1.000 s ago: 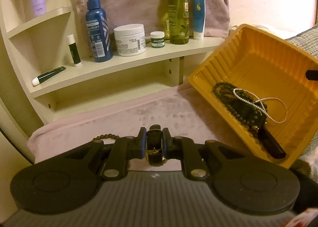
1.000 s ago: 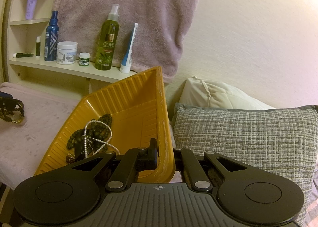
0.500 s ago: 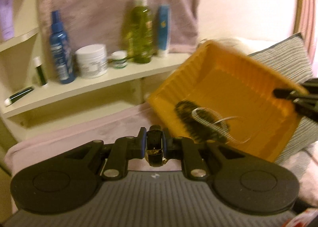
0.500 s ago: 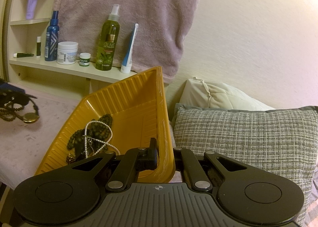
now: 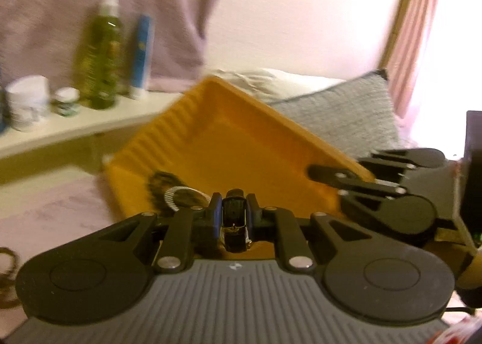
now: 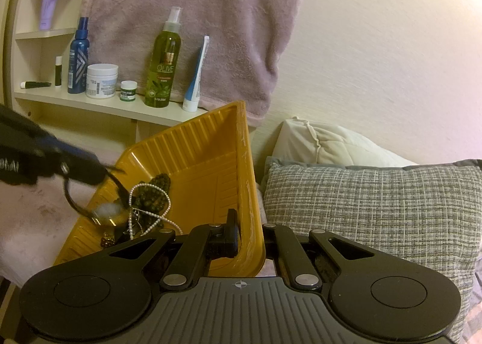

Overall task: Organize jewelry
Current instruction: 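Carry the black watch with the left gripper into the tray and release, then move the left gripper back to the brown bead necklace and grasp it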

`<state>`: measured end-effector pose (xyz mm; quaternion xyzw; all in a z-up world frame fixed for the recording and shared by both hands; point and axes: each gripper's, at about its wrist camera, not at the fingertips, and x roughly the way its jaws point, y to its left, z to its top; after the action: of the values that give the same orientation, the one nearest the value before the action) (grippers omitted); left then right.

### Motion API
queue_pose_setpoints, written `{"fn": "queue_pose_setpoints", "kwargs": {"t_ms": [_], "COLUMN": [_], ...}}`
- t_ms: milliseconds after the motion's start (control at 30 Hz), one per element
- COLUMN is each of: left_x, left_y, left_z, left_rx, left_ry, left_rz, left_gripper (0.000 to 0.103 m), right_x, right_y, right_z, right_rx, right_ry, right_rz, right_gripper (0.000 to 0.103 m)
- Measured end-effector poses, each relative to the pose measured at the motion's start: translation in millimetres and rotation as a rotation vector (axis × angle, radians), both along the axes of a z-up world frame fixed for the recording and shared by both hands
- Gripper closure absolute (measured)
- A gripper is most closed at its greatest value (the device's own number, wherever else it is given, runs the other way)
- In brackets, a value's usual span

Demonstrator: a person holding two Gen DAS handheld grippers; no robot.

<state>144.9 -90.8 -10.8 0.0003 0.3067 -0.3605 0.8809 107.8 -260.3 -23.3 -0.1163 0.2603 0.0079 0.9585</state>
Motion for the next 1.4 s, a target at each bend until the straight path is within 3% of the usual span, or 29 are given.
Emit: {"fn": "queue_pose_setpoints", "kwargs": {"t_ms": [333, 633, 767, 967, 1233, 1400], "left_x": [-4.7, -5.7, -2.7, -1.0, -17.6, -29.0], "left_y": [-16.8, -11.0, 14.0, 71.5, 140.6, 171.8], "left_z": [-21.0, -22.5, -13.3, -8.9, -31.2, -46.9], "left_rx": [0.049, 0.046, 0.046, 0.092, 0.180, 0.239], "left_ry": [0.029, 0.016, -0.020, -0.063, -0.073, -0.061], "left_rz": [-0.069, -0.048, 0.052, 0.280, 0.536, 0.627], "left_gripper": [0.089, 0.086, 0.084, 0.079, 0.077, 0.077], "right_x": [-0.4, -0.9, -1.4, -1.2, -1.0, -0.8], "right_y": [2.0, 1.6, 0.3, 0.2, 0.1, -0.3], "right_z": [1.4, 0.9, 0.7, 0.7, 0.7, 0.6], "right_rx": [0.004, 0.007, 0.008, 0.009, 0.008, 0.007], "right_ry": [0.001, 0.001, 0.001, 0.002, 0.002, 0.001], "right_rz": [0.000, 0.000, -0.001, -0.002, -0.002, -0.002], "right_gripper": [0.098, 0.098, 0.098, 0.098, 0.098, 0.098]}}
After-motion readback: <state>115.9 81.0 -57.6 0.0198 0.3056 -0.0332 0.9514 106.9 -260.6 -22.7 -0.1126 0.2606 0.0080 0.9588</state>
